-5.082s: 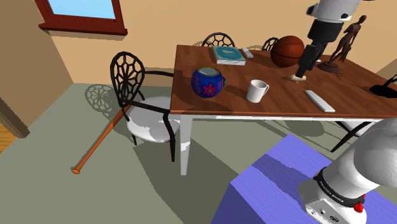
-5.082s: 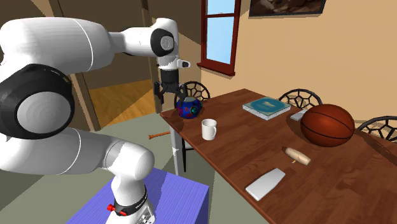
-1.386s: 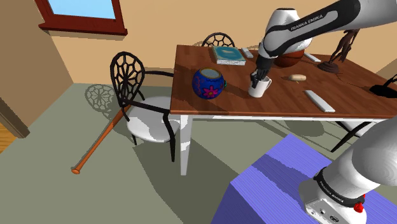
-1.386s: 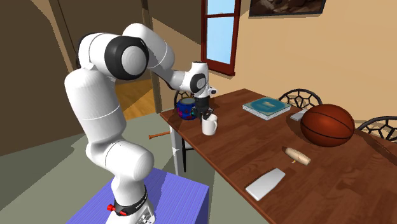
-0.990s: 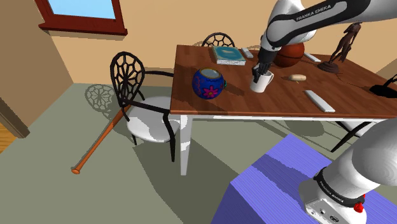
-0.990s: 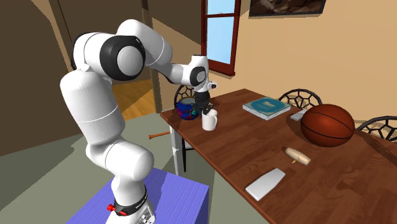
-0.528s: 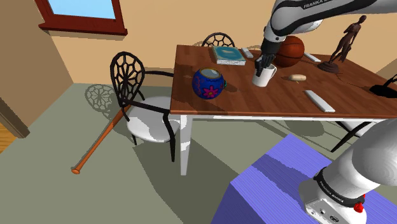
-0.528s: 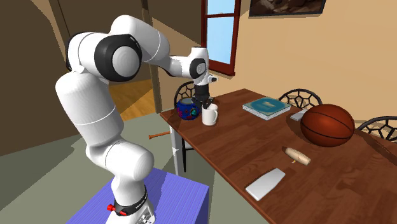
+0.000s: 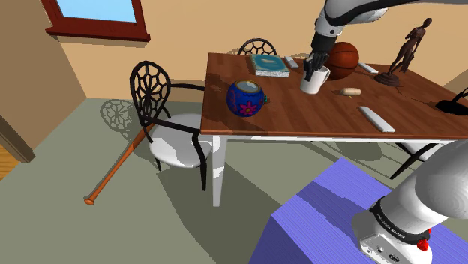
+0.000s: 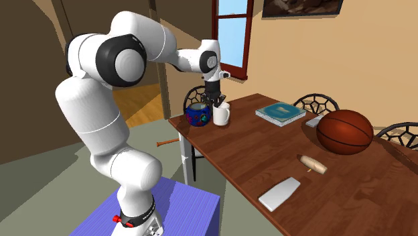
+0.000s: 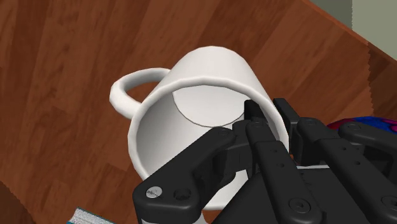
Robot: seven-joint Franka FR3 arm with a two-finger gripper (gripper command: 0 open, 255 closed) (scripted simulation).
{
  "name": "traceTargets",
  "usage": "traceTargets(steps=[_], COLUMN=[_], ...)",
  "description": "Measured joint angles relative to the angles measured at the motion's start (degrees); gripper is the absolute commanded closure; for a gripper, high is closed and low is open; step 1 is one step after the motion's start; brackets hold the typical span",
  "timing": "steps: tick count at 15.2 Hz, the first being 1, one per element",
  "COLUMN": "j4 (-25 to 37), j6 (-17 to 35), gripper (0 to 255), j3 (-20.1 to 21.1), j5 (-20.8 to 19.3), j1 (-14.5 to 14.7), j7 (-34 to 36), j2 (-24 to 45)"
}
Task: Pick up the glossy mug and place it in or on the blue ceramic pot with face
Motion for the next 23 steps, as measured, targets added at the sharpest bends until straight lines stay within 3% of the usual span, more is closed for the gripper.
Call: traceTargets(steps=[14,23], j4=[10.37,24.71], j6=[-10.69,-14.32], gripper=[255,255], j3=[0.57,5.67], j5=[0.29,1.59], j1=[0.35,4.52], j7=[0.09,8.72], j2=[-0.31,10.96])
